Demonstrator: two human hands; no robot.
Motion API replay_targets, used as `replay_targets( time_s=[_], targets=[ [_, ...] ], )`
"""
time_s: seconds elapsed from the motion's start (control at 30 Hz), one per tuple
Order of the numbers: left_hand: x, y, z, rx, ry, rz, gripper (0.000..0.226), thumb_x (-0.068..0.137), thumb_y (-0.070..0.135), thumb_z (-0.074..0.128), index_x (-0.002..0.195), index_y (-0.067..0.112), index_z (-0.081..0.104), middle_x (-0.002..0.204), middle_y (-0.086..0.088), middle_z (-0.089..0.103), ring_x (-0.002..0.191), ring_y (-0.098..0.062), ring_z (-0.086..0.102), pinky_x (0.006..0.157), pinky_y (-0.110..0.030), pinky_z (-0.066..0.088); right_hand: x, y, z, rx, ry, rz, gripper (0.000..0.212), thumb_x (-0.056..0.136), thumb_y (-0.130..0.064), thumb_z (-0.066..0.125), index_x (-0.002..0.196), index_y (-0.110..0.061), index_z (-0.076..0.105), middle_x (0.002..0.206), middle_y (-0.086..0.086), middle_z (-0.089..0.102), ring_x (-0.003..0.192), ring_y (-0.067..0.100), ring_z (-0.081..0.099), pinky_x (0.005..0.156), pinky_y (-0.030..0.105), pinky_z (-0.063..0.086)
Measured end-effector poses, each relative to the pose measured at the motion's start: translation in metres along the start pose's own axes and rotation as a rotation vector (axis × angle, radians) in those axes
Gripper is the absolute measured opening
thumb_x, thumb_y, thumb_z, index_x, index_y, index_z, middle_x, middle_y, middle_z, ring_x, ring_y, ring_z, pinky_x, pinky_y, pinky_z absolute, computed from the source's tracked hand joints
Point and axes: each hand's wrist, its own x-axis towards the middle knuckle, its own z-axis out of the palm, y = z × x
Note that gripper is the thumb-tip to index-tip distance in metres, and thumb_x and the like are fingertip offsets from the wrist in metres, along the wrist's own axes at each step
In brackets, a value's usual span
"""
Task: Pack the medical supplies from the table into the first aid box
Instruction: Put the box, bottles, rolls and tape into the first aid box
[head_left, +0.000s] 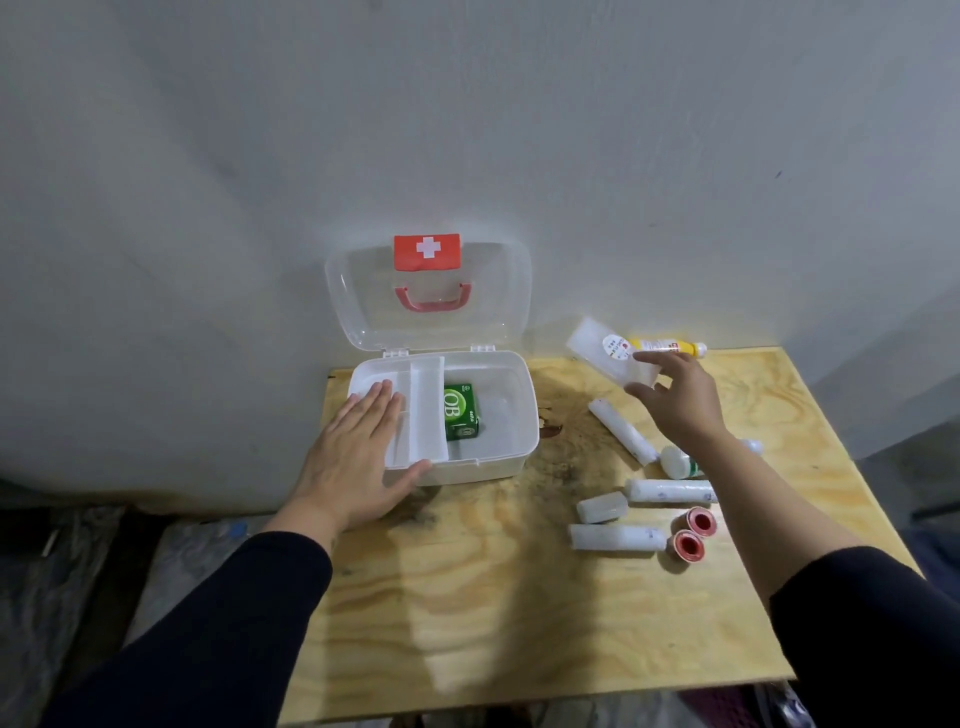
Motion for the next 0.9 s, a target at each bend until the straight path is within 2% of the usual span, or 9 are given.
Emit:
replay_targets(
  time_s=[0.13,0.23,0.37,0.53,0.7,0.9],
  targets=[
    [-0.003,-0.001,-0.002,-0.001,-0.019,0.023,0.096,0.078,0.075,-0.004,0.149,0.010,0.002,0.158,-0.006,-0.003,0.145,-0.014,-0.008,0.118,-0.032,-0.007,-0.019,-0.041,-0.011,0.048,-0.103,-0.164,0.039,0.077,-0.009,0.076,0.115,-0.015,0.068,0.123,0.010,0.057,0.109,0.023,0.059,0.095,0.031,0.051],
    [-0.005,0.000,-0.004,0.001,-0.020,0.036,0.093,0.081,0.074,0.004,0.150,0.010,0.003,0.158,-0.006,-0.003,0.145,-0.015,-0.007,0.118,-0.033,-0.006,-0.035,-0.069,-0.007,-0.086,-0.214,-0.272,0.039,0.077,-0.009,0.076,0.115,-0.014,0.069,0.126,0.011,0.056,0.108,0.023,0.060,0.092,0.025,0.050],
    [-0.007,0.001,-0.005,-0.008,-0.026,0.056,0.092,0.083,0.073,0.007,0.150,0.011,0.003,0.158,-0.006,-0.003,0.145,-0.015,-0.007,0.118,-0.033,-0.006,-0.051,-0.098,0.012,-0.233,-0.290,-0.342,0.039,0.078,-0.012,0.074,0.116,-0.018,0.068,0.133,0.007,0.053,0.109,0.025,0.060,0.098,0.035,0.050],
    [-0.008,-0.002,-0.004,-0.015,-0.038,0.055,0.092,0.083,0.073,0.007,0.150,0.009,0.002,0.158,-0.007,-0.003,0.145,-0.016,-0.007,0.119,-0.035,-0.004,-0.058,-0.114,0.051,-0.363,-0.366,-0.325,0.042,0.082,-0.012,0.070,0.123,-0.018,0.063,0.142,0.004,0.045,0.126,0.022,0.050,0.104,0.031,0.039],
    [-0.007,-0.003,-0.004,-0.017,-0.044,0.062,0.092,0.083,0.073,0.005,0.150,0.009,0.002,0.158,-0.007,-0.004,0.145,-0.016,-0.008,0.119,-0.036,-0.004,-0.056,-0.116,0.083,-0.321,-0.392,-0.260,0.048,0.083,-0.007,0.068,0.128,-0.016,0.056,0.142,0.004,0.044,0.124,0.024,0.051,0.103,0.034,0.045],
    [-0.006,-0.004,-0.004,-0.022,-0.043,0.060,0.091,0.083,0.072,0.005,0.150,0.010,0.001,0.158,-0.006,-0.004,0.145,-0.016,-0.009,0.119,-0.035,-0.006,-0.052,-0.124,0.109,-0.178,-0.355,-0.181,0.055,0.080,-0.004,0.070,0.129,-0.014,0.047,0.134,0.008,0.050,0.118,0.024,0.051,0.093,0.031,0.046]
  ],
)
